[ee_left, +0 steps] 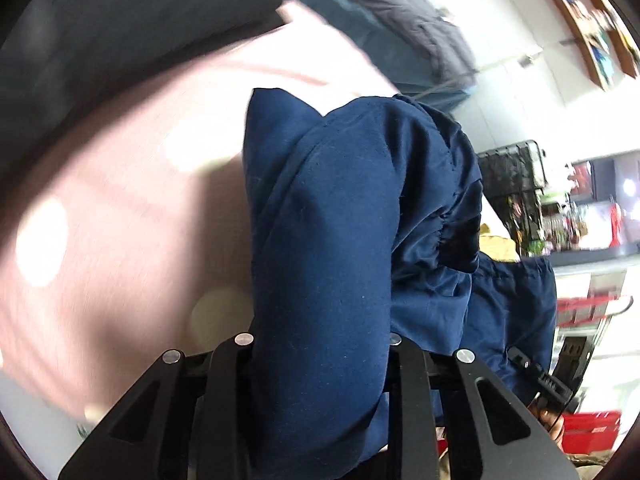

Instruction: Fold large clothes

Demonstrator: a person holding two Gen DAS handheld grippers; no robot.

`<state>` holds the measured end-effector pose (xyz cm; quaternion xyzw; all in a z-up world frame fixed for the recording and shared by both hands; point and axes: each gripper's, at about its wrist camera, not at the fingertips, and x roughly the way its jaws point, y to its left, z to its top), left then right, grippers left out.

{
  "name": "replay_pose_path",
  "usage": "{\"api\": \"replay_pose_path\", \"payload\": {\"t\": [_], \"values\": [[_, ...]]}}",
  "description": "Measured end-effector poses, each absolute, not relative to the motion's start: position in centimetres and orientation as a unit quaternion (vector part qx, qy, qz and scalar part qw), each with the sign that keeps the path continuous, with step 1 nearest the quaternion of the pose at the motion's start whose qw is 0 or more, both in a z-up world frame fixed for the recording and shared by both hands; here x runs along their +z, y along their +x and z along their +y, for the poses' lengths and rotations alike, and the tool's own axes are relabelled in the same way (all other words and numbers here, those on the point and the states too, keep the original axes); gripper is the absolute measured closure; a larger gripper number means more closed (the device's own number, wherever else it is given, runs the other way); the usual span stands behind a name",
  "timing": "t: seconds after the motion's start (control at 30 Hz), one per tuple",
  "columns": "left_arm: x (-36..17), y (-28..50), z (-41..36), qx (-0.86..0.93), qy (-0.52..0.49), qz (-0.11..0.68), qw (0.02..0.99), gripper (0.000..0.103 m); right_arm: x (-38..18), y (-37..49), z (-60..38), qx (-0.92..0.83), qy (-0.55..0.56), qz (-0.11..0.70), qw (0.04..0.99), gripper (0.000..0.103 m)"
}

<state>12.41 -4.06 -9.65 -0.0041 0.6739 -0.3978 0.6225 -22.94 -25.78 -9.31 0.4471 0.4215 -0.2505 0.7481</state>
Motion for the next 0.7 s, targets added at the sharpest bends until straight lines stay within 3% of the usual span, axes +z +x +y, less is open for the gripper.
{"api": "replay_pose_path", "payload": {"t": [0.2, 0.43, 0.7], "values": [[-9.5, 11.9, -3.8, -0.402, 0.001, 0.664, 0.63, 0.079, -7.0, -20.9, -22.8, -0.283, 0.401, 0.415, 0.766, 0.072], [-0.6, 11.6, -10.9, -0.514, 0.029, 0.573, 0.637, 0.081, -1.0, -22.8, -23.1, -0.306, 0.373, 0.354, 0.801, 0.075], [9.9, 3.3, -22.5, -0.664, 0.03, 0.475, 0.577, 0.081, 8.8, -34.7, -22.9, -0.429, 0.337, 0.232, 0.806, 0.076]]}}
